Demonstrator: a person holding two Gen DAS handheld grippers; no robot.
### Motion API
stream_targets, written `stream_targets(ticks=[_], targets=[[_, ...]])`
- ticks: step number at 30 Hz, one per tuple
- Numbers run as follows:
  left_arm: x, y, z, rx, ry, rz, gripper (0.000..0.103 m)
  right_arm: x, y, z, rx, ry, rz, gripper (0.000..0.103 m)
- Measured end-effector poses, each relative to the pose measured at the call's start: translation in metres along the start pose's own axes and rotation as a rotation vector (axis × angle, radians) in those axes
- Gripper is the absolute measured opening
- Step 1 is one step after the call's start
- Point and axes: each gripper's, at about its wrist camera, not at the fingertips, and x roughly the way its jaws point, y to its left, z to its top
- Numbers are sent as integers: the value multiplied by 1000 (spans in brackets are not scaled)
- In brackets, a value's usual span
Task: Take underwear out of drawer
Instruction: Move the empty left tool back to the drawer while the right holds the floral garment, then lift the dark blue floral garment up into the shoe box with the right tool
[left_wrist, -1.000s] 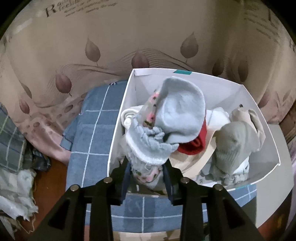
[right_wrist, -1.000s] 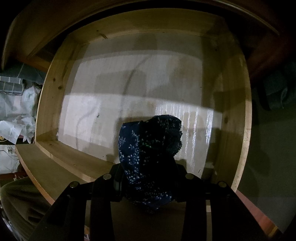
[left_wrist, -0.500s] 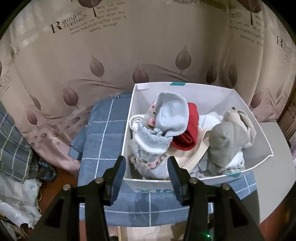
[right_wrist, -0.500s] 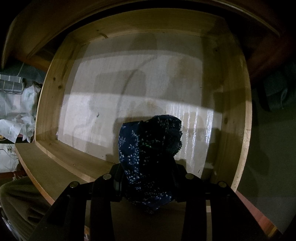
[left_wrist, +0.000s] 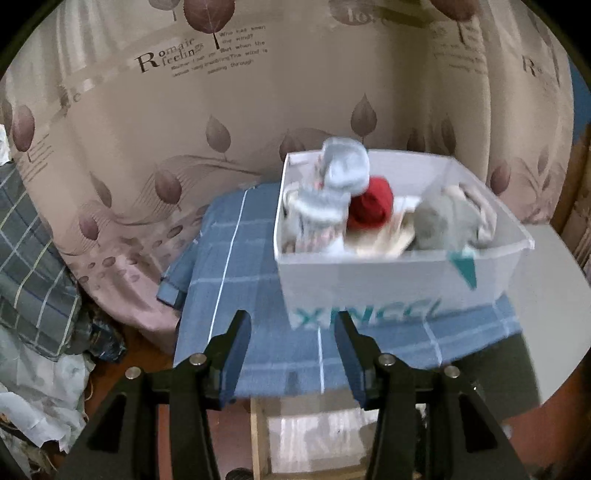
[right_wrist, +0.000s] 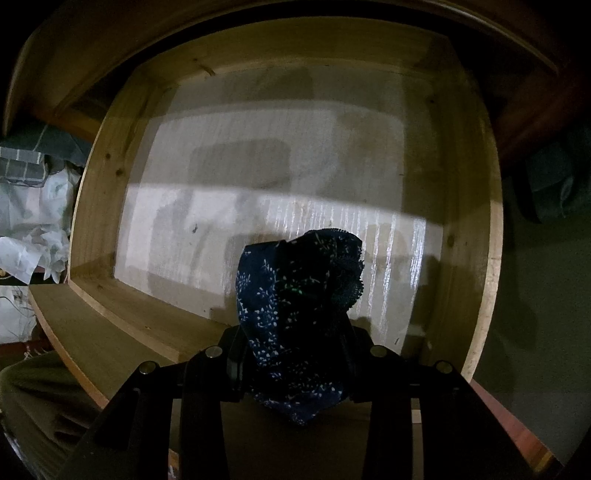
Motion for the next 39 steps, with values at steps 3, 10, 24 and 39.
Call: stream_targets(ticks=[3, 10, 24, 39], targets=[[8, -1, -30, -3, 14, 15, 48, 0, 0, -1, 1, 2, -5, 36], [62, 1, -104, -70, 151, 35, 48, 1, -1, 0, -4, -2, -11, 36], [103, -1, -155, -50, 194, 85, 48, -5, 1, -1, -11, -46, -28, 36], [101, -3, -150, -69, 179, 21, 48, -42, 6, 2, -47, -207, -60, 36]])
